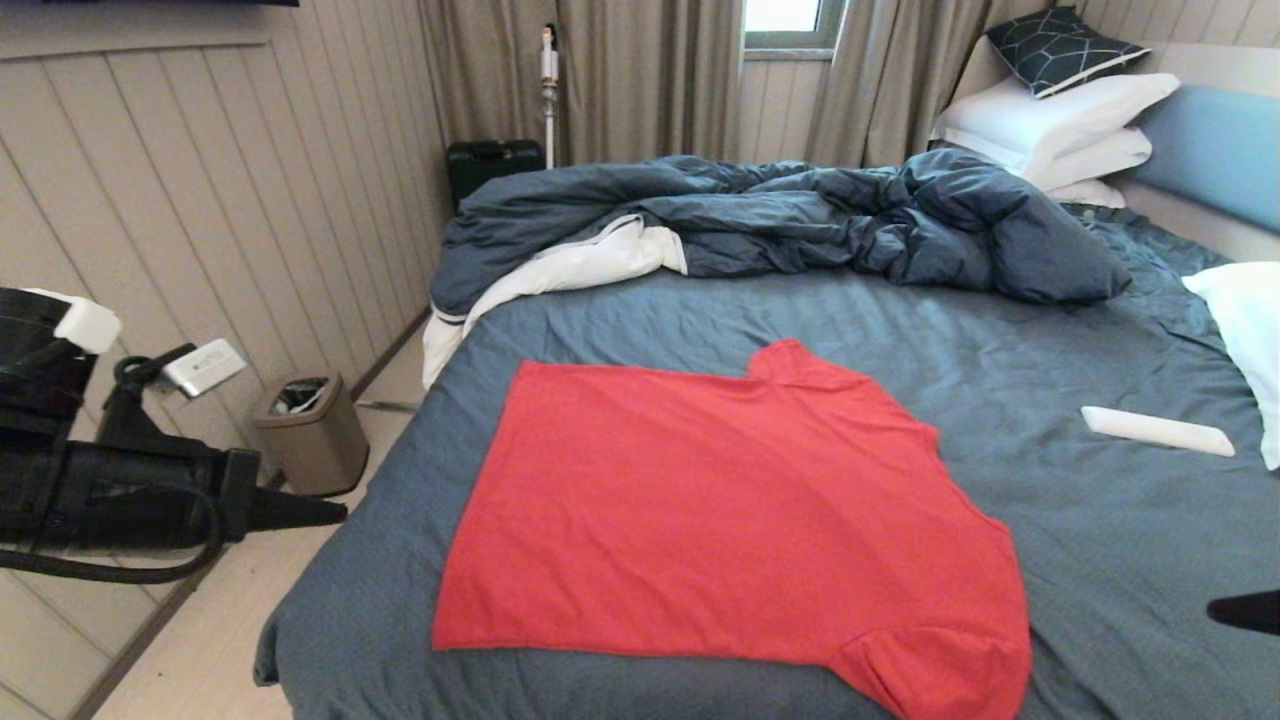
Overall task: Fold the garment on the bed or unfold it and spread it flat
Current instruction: Fold the red T-shirt
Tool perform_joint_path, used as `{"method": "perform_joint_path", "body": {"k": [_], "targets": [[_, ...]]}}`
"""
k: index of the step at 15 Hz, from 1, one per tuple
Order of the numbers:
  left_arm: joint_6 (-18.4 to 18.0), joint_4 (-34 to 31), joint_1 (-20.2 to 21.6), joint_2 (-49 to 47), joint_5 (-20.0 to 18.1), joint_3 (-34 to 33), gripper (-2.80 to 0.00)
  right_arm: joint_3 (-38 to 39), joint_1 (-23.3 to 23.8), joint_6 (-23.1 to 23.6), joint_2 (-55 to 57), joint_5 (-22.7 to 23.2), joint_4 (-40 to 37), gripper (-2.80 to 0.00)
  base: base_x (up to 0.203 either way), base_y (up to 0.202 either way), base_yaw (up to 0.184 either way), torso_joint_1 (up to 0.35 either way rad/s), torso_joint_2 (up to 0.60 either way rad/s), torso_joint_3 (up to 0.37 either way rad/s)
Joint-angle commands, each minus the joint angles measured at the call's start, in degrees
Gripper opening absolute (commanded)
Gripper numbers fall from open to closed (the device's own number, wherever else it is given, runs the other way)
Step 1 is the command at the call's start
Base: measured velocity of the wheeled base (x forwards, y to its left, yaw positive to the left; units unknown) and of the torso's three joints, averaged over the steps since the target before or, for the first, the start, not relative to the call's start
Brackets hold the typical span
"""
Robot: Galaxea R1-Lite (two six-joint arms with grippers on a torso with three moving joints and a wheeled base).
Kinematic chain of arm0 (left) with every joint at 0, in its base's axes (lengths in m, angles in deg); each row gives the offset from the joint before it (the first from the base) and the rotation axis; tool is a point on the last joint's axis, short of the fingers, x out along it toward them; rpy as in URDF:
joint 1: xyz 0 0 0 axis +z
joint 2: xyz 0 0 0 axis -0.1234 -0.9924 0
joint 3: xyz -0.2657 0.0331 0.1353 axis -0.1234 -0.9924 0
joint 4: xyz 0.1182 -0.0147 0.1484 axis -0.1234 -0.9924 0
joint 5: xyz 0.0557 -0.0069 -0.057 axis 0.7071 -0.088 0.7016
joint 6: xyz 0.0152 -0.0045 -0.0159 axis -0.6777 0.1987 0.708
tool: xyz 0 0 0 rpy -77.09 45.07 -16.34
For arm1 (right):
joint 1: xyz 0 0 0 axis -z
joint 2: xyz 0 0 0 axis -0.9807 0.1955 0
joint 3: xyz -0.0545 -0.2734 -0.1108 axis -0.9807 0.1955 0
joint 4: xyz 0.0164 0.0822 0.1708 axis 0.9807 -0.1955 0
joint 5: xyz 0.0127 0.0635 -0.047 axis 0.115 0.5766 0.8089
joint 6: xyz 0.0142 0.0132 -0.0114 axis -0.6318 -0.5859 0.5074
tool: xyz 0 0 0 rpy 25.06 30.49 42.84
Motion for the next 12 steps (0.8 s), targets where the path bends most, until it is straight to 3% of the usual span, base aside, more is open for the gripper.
{"method": "perform_joint_path", "body": {"k": [1,2,5,8,12], "targets": [[0.02,1.52,-1.86,-7.23,-0.29,-0.48,-2.78,0.88,1.54,1.18,5.74,0.51,-0.16,0.0,0.0,0.0,0.0,0.0,0.0,0.0],[0.09,2.3,-2.63,-8.8,-0.21,-0.48,0.0,1.03,1.54,1.52,7.26,0.51,0.35,0.0,0.0,0.0,0.0,0.0,0.0,0.0],[2.81,5.21,-5.3,-12.19,1.08,0.39,0.0,2.77,1.45,4.02,9.33,0.94,3.23,0.0,0.0,0.0,0.0,0.0,0.0,0.0],[6.91,11.57,-10.94,-16.0,4.44,0.21,0.0,3.76,0.93,4.32,10.44,1.12,3.74,0.0,0.0,0.0,0.0,0.0,0.0,0.0],[8.84,17.21,-12.34,-21.82,5.88,0.36,0.0,3.84,1.0,4.25,12.52,1.56,6.59,0.0,0.0,0.0,0.0,0.0,0.0,0.0]]}}
